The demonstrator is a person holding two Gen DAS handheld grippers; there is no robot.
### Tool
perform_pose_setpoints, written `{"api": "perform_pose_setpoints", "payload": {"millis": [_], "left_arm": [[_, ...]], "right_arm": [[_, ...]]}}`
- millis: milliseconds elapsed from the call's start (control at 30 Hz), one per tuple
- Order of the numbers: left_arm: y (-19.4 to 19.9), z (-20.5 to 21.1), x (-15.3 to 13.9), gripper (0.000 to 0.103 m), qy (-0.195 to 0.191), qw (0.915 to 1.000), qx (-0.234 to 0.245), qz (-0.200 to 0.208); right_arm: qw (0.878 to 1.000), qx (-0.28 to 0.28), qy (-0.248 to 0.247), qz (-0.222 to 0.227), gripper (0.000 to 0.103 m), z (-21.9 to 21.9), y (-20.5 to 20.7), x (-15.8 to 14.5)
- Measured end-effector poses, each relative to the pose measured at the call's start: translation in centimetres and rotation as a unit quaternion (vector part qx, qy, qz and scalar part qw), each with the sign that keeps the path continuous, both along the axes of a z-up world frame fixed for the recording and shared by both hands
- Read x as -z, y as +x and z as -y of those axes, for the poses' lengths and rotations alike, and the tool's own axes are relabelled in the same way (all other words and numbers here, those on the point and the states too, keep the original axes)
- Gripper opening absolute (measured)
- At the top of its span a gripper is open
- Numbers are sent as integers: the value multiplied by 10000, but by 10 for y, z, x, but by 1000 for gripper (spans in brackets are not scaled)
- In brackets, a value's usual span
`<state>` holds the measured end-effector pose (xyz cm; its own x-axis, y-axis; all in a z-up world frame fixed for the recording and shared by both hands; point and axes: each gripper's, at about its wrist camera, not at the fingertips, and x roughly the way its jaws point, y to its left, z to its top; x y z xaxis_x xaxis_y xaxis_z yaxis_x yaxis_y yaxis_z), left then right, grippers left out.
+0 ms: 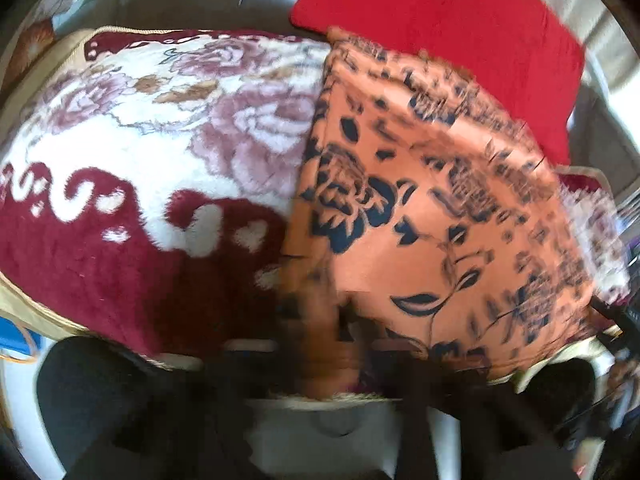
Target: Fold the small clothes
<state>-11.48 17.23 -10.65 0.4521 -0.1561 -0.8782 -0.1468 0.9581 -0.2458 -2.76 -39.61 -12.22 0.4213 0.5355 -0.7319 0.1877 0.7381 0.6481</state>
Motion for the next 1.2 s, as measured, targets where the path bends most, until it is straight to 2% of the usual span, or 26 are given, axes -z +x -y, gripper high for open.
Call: {"api": "perform_pose_setpoints", "payload": {"millis": [33, 67, 100, 167, 200, 267, 300, 367, 433, 567, 700, 733, 800, 867, 967, 1033, 1067, 1100, 1133, 1167, 1200], "left_arm": [[-3, -4, -5, 7, -150, 9999, -35, 61], [-8, -7, -17, 7, -267, 9994, -78, 203], [-13, -10, -34, 7, -330, 9983, -85, 468], [-25, -18, -67, 7, -371, 9947, -138, 946], [-25, -21, -72, 7, -416, 9939, -172, 1004], [-22, -25, -65, 7, -398, 9950, -239, 880], [-18, -25, -50, 7, -376, 9969, -266, 633], [-12, -24, -20, 7, -341, 9990, -263, 151], [-10, -21, -7, 7, -224, 9994, -275, -25], [-8, -18, -43, 7, -149, 9987, -151, 468], [17, -15, -42, 7, -138, 9999, 42, 65], [22, -14, -50, 7, -91, 9998, 144, 113], [37, -12, -82, 7, -117, 9984, 290, 480], [63, -15, -123, 7, -157, 9941, 290, 1037], [122, -21, -174, 7, -176, 9806, -1, 1955], [167, -26, -180, 12, -65, 9735, -486, 2232], [191, -25, -175, 24, 31, 9710, -651, 2300], [225, -21, -160, 58, 293, 9710, -728, 2258], [243, -19, -147, 72, 446, 9726, -774, 2144], [261, -18, -130, 79, 631, 9740, -876, 1989], [274, -20, -110, 79, 768, 9775, -967, 1712]], "right_arm": [[9997, -51, 22, -245, 8, 4, 2, 7], [9992, -118, 54, -376, 6, 3, 3, 8], [9993, -178, 16, -334, 6, 3, 2, 3], [9996, -276, 15, 32, 6, 5, -4, -28], [9995, -272, 16, 162, 6, 6, -6, -39], [9992, -258, 40, 317, 6, 12, -5, -53], [9992, -293, -7, 257, 6, 11, -2, -48], [9993, -363, -14, -31, 6, 9, 1, -27], [9986, -408, 18, -332, 6, 5, 4, -3], [9986, -520, 17, -59, 6, 1, 10, -19], [9950, -946, -166, -281, 6, -10, 29, -21], [9943, -1019, -142, -271, 6, -11, 34, -25], [9948, -1013, 66, -16, 6, -12, 54, -49], [9943, -932, 259, 438, 6, -8, 81, -82], [9863, -591, 639, 1400, 6, -1, 150, -142], [9808, -267, 673, 1810, 6, -2, 196, -160], [9788, -2, 708, 1922, 8, -3, 226, -159], [9787, 122, 707, 1926, 11, -3, 243, -155], [9815, 222, 539, 1823, 15, -8, 268, -143], [9869, 272, 47, 1591, 28, -16, 291, -125], [9897, 307, -255, 1376, 38, -23, 303, -108]]}}
